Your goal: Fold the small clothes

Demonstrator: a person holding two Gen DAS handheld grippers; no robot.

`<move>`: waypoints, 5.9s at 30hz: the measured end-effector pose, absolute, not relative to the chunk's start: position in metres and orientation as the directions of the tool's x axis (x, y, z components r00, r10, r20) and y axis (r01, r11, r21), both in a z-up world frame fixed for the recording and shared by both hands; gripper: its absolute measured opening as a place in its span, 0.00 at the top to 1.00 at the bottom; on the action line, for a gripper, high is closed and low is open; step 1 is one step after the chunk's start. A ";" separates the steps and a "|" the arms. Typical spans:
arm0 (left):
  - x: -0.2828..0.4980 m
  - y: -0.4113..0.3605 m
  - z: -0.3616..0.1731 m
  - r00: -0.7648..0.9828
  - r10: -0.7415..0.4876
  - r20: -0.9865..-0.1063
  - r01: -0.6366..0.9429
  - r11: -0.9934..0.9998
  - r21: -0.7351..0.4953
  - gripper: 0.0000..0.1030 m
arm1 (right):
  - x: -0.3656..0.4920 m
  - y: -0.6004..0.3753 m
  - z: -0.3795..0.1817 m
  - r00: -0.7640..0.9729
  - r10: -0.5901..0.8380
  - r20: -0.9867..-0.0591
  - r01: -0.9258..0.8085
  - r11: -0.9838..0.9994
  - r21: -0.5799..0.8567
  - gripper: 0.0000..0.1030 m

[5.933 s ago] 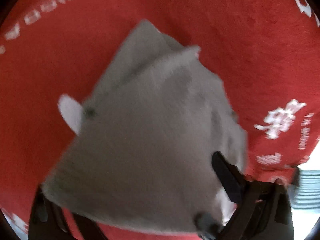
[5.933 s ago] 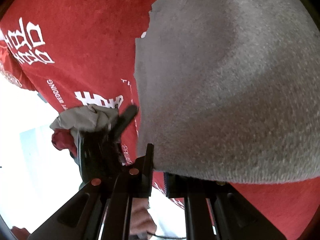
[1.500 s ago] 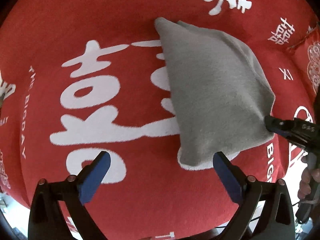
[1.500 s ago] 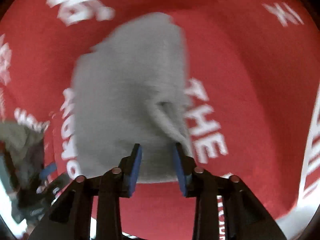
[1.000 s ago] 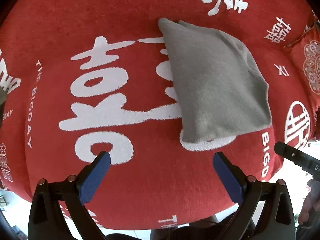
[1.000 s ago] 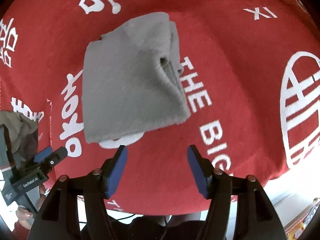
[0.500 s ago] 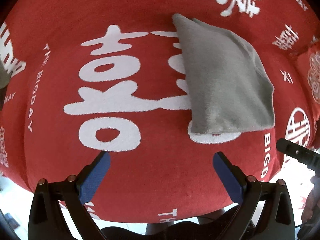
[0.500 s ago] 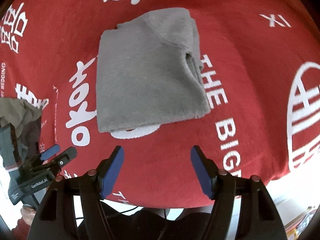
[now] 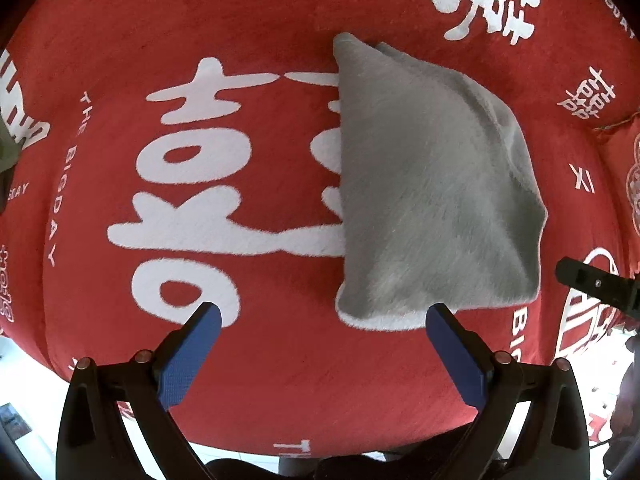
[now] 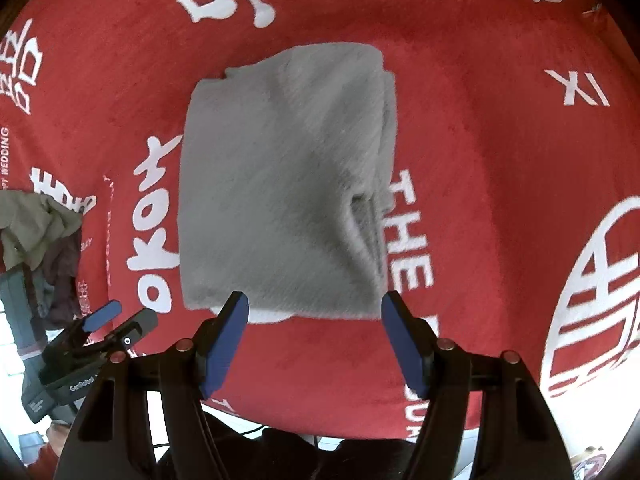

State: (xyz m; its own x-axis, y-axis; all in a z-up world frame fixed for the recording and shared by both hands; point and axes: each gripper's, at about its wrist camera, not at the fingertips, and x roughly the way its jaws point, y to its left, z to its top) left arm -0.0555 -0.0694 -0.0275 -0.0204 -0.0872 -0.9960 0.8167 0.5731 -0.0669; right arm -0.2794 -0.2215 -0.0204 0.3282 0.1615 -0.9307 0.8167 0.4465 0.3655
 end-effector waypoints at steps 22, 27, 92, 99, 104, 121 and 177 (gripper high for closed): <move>-0.044 -0.129 -0.061 -0.015 -0.032 -0.999 0.777 0.629 -0.031 0.00 | -0.252 -0.364 -0.075 0.439 0.182 -0.880 0.808 0.349 0.475 0.30; -0.051 -0.137 -0.067 -0.022 -0.022 -1.000 0.779 0.626 -0.031 0.00 | -0.243 -0.364 -0.098 0.464 0.278 -0.841 0.791 0.298 0.535 0.46; -0.004 -0.174 -0.118 -0.501 -0.275 -0.820 0.708 0.414 -0.572 0.00 | -0.256 -0.384 -0.162 0.730 0.505 -0.459 0.440 0.166 0.882 0.30; -0.008 -0.178 -0.116 -0.461 -0.276 -0.843 0.734 0.416 -0.537 0.05 | -0.232 -0.380 -0.172 0.729 0.540 -0.420 0.399 0.163 0.902 0.31; -0.005 -0.170 -0.106 -0.430 -0.309 -0.849 0.731 0.433 -0.528 0.43 | -0.234 -0.371 -0.162 0.738 0.504 -0.450 0.446 0.136 0.885 0.67; 0.007 -0.064 -0.018 -0.400 -0.407 -0.821 0.752 0.367 -0.548 0.46 | -0.240 -0.283 -0.069 0.823 0.458 -0.334 0.340 0.073 0.938 0.68; 0.006 0.069 0.028 0.076 -0.091 -0.993 0.798 0.603 0.005 0.00 | -0.229 -0.080 -0.030 0.318 0.226 -0.921 0.774 0.499 0.390 0.82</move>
